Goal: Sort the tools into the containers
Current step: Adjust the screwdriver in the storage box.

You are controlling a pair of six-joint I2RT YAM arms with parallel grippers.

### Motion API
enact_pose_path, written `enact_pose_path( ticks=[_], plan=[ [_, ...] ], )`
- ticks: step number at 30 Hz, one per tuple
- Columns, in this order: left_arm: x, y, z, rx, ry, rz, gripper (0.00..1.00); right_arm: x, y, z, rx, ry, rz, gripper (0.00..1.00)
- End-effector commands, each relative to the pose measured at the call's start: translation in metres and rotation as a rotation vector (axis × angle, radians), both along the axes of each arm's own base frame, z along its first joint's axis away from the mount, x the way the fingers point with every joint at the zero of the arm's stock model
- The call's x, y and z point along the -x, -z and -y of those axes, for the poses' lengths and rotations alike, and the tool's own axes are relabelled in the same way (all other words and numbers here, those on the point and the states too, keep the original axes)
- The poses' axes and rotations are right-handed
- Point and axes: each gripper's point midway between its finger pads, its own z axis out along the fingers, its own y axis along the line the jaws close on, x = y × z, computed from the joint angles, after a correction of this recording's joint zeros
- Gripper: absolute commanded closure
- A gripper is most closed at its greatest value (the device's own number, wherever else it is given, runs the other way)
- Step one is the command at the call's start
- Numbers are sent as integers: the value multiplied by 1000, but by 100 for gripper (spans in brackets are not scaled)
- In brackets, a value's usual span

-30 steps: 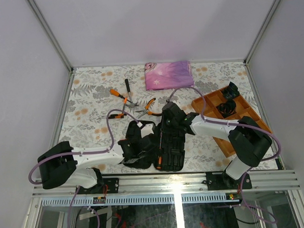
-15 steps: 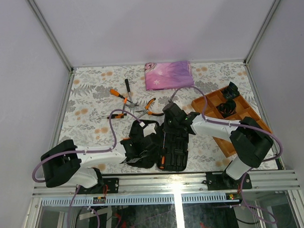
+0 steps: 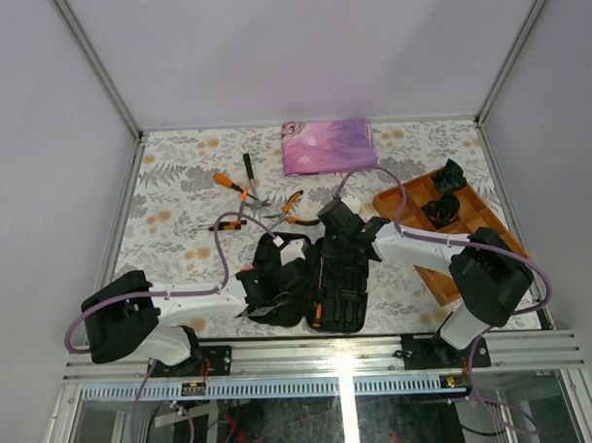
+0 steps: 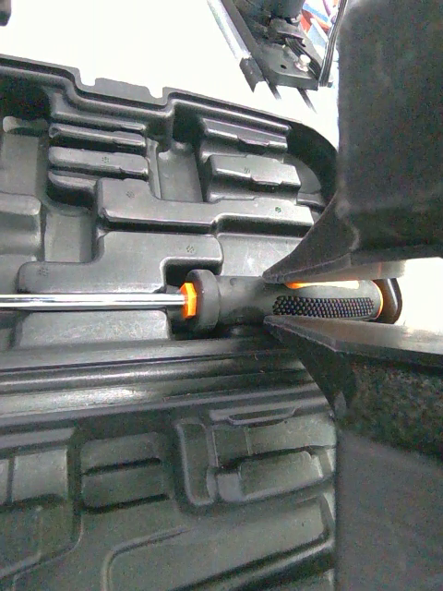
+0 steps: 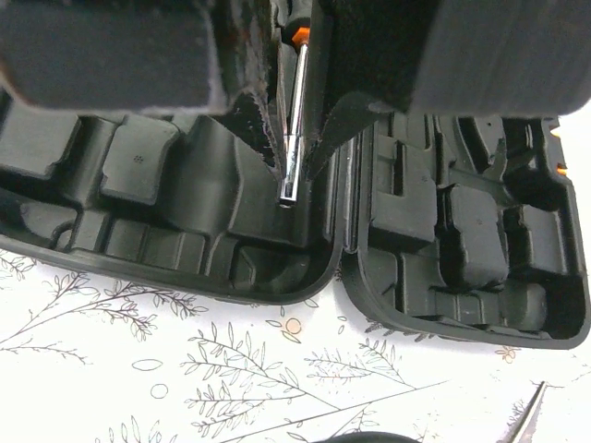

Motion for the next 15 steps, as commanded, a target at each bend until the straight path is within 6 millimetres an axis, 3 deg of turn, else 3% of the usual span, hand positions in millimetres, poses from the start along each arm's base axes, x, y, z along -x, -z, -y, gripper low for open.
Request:
enact_pose_path(
  ticks=[1,15],
  plan=[
    [31,52,-53,-245,32,-119,84,-12,-6,-1,16,14,33,83],
    [31,52,-52,-242,38,-119,84,-10,1,-12,-7,-29,0,85]
  ],
)
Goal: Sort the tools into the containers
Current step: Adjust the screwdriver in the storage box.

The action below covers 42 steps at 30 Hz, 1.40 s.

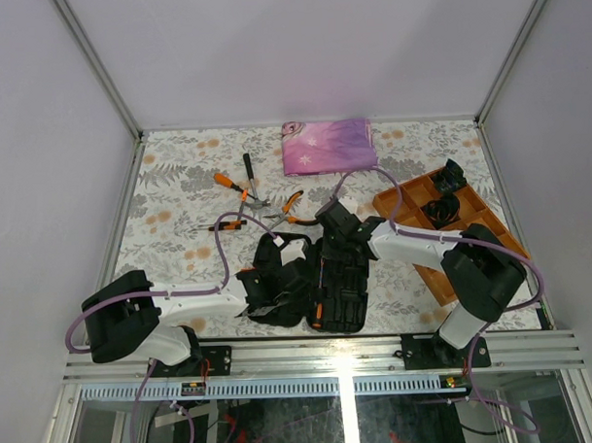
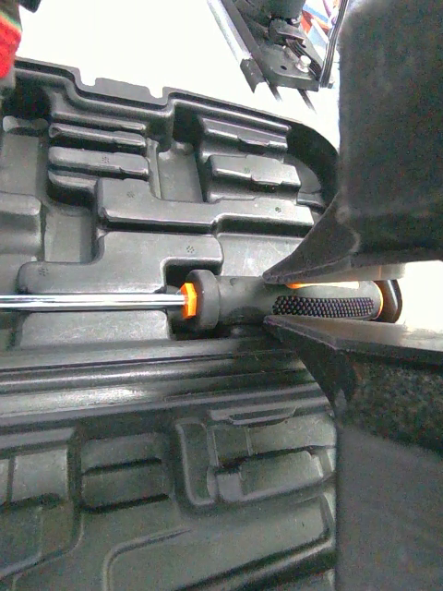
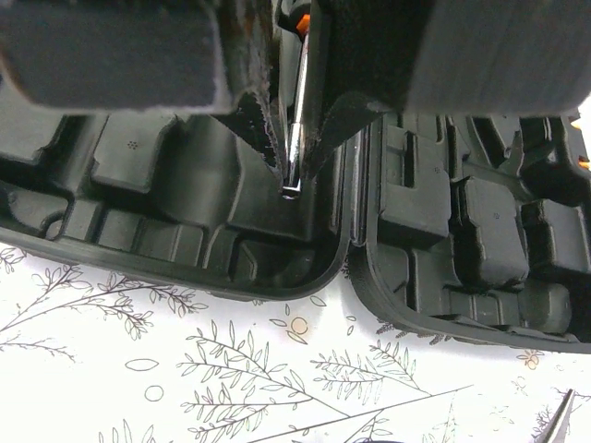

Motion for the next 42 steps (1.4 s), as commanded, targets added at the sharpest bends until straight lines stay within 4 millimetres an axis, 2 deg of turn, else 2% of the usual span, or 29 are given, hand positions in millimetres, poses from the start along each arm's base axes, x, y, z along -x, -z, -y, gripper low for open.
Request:
enact_pose_path(
  ticks=[1,8,17,23,26,30,33,36,42],
  plan=[
    [31,53,-53,-244,37,-116,84,-10,-6,-11,-21,-16,12,85],
    [31,53,-52,-242,44,-118,85,-3,11,-2,60,-30,-53,93],
    [32,54,-55,-258,49,-119,86,19,47,11,201,-102,-218,98],
    [33,56,-55,-267,56,-123,86,26,55,13,231,-126,-269,99],
    [31,55,-54,-270,57,-120,86,14,39,11,205,-96,-191,98],
    [30,55,-52,-274,59,-118,86,-16,-8,8,158,-39,-10,92],
    [30,54,-51,-273,58,-118,86,-26,-36,6,117,-5,64,92],
    [30,54,-51,-273,57,-119,86,-25,-49,5,91,14,67,91],
    [30,55,-50,-268,53,-124,86,-12,-38,11,90,54,9,91]
  ],
)
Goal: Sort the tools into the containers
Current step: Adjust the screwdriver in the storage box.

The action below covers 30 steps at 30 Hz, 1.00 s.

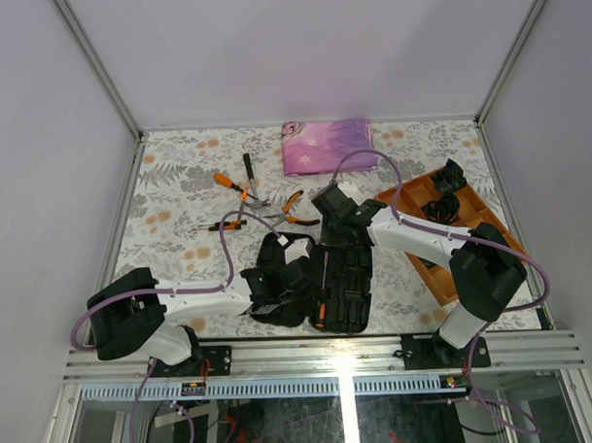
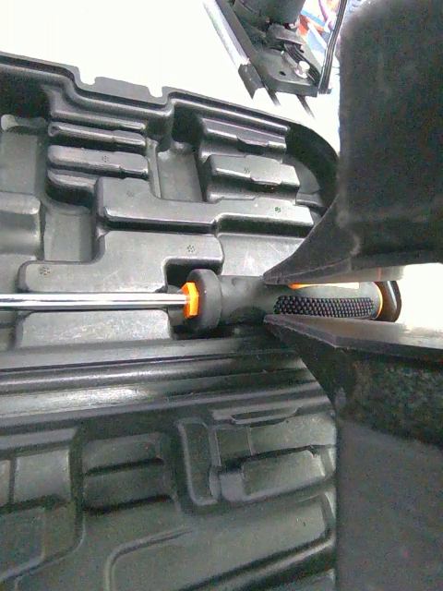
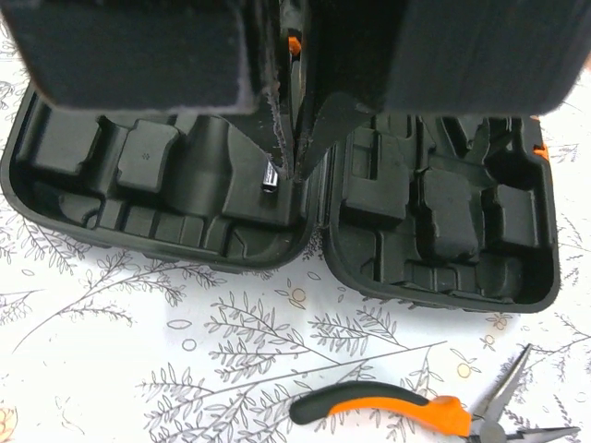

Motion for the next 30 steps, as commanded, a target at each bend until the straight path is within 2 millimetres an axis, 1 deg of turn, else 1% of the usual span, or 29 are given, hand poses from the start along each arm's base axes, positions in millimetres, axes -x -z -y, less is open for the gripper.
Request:
enact_pose_path(
  ticks=[1,4,8,10,15,26,30],
  plan=[
    [33,55,-57,-263,47,-120,87,8,1,5,10,44,-28,91],
    [33,55,-57,-262,51,-121,87,12,8,5,16,40,-58,92],
    [34,56,-58,-258,52,-122,87,16,9,4,16,37,-71,94],
    [34,55,-58,-254,51,-123,87,19,20,4,33,32,-100,96],
    [35,56,-57,-254,54,-123,87,23,28,2,53,20,-129,100],
    [34,56,-57,-257,60,-120,87,26,45,5,94,18,-166,100],
    [35,56,-57,-256,62,-122,87,29,52,13,149,15,-192,100]
  ],
)
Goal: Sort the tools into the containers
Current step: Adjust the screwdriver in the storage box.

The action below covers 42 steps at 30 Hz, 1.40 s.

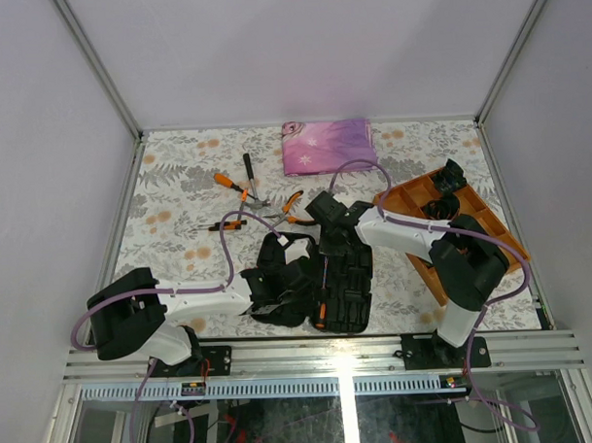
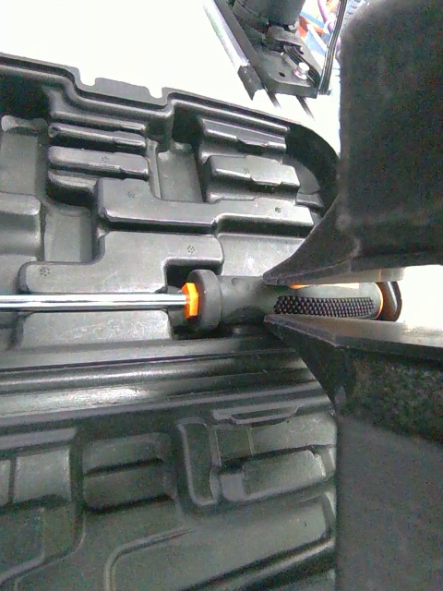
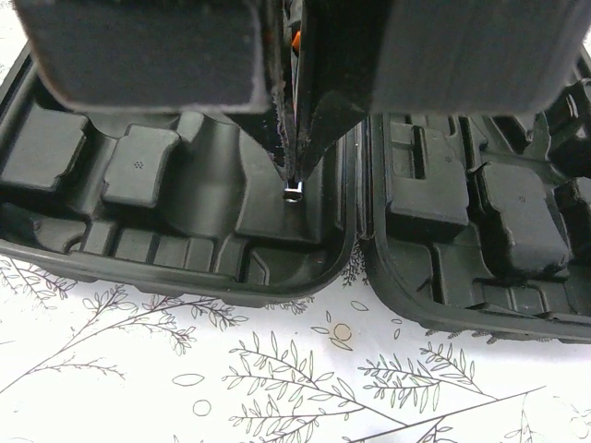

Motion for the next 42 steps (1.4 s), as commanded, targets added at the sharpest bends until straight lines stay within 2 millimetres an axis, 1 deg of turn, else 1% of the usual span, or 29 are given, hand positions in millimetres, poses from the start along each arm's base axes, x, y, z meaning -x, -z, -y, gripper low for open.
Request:
enact_pose_path(
  ticks=[1,9,13,19,22,25,29,33,37,42],
  plan=[
    [34,56,-58,-263,59,-119,87,10,17,11,89,-9,-59,100],
    [35,57,-57,-266,54,-130,88,33,41,18,136,-45,-189,100],
    [34,56,-56,-268,61,-127,88,46,53,15,106,-58,-250,100],
    [33,54,-53,-280,75,-126,88,51,60,19,117,-53,-273,100],
    [33,55,-54,-298,80,-134,88,57,68,20,118,-56,-306,100],
    [34,52,-58,-339,92,-138,88,66,77,23,131,-60,-352,100],
    [32,49,-60,-358,102,-131,88,74,83,32,170,-62,-386,100],
    [34,53,-57,-355,115,-147,88,81,89,43,222,-70,-421,100],
    [35,56,-58,-359,118,-147,89,89,102,54,274,-73,-458,100],
    [37,62,-61,-382,128,-157,93,95,115,61,294,-72,-483,100]
  ],
)
